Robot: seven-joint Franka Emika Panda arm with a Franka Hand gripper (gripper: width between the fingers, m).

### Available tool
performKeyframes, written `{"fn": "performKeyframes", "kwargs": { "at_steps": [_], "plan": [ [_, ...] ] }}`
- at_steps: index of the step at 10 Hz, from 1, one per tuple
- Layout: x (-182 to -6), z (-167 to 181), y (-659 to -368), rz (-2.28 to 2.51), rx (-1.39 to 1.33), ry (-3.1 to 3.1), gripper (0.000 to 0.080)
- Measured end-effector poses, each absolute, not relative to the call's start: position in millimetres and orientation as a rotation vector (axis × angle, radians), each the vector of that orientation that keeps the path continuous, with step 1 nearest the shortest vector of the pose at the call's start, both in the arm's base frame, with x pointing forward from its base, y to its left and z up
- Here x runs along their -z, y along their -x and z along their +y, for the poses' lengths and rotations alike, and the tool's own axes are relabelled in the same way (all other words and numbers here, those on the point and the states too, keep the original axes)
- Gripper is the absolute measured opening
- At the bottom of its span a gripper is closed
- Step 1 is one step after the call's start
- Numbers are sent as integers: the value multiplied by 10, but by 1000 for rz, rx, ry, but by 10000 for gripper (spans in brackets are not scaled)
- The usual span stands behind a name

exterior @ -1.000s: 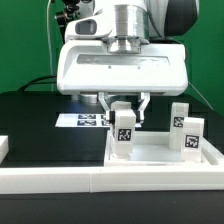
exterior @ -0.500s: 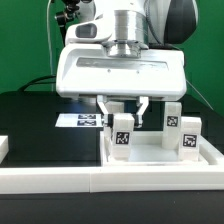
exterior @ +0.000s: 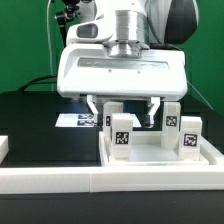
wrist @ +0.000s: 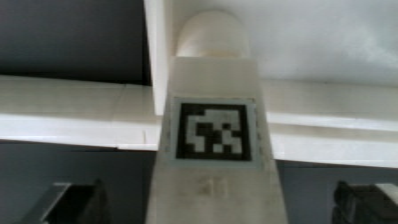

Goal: Assemble square table

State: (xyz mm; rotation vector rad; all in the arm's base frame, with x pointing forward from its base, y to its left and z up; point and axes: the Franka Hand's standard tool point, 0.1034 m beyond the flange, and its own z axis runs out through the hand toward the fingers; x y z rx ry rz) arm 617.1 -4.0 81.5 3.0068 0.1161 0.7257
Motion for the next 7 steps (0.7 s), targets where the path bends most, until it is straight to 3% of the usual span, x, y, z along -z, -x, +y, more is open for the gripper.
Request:
{"fn": "performKeyframes", "kwargs": {
  "at_steps": [4, 7],
  "plan": [
    [-819, -41, -6173, 116, -726, -3007, 649],
    [-1002, -77, -6183, 104, -677, -3047, 649]
  ]
}}
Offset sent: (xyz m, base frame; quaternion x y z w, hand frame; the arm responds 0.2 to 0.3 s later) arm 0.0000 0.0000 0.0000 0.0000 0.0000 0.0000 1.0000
